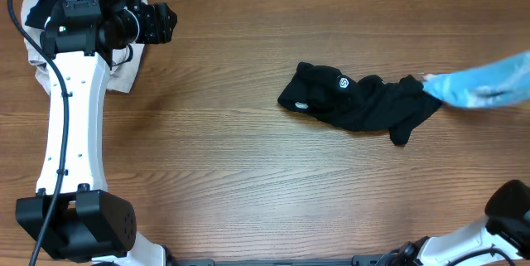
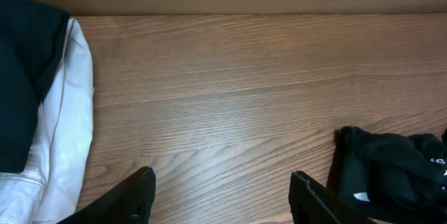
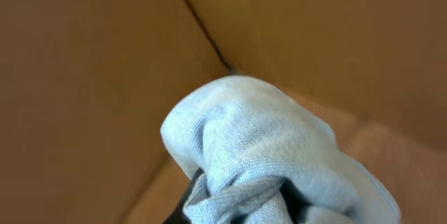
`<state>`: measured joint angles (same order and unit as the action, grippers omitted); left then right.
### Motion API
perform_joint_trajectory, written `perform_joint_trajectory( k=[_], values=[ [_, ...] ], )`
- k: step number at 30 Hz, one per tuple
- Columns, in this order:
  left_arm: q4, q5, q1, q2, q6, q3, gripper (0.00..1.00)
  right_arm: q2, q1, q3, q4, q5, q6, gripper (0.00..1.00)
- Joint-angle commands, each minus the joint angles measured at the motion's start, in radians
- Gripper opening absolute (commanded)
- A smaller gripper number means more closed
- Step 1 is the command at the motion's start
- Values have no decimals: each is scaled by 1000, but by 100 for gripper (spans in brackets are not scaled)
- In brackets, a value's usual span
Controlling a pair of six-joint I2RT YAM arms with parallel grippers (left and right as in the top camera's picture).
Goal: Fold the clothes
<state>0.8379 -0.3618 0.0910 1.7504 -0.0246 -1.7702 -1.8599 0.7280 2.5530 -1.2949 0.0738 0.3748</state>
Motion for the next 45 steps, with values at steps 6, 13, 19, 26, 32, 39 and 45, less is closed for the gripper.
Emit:
perform_joint_trajectory(
  k=[6, 13, 19, 26, 32, 39, 45],
  values=[
    [-3, 6, -27, 4, -13, -28, 67, -98, 42, -49, -247, -15, 23, 97],
    [56, 7, -143, 23, -137, -28, 68, -125, 13, -57, -341, 229, -144, 100],
    [188, 6, -319, 74, -226, -27, 68, -106, -73, -66, -399, 346, -279, 100],
    [196, 13, -574, 207, -358, -27, 74, -108, -146, -82, -394, 346, -279, 100],
    [67, 116, -720, 304, -378, -27, 75, -108, -151, -82, -390, 346, -279, 100],
    [-89, 159, -811, 419, -410, -27, 76, -109, -151, -82, -368, 346, -279, 100],
    [-148, 202, -824, 481, -409, -27, 72, -110, -151, -82, -360, 346, -278, 100]
  ],
)
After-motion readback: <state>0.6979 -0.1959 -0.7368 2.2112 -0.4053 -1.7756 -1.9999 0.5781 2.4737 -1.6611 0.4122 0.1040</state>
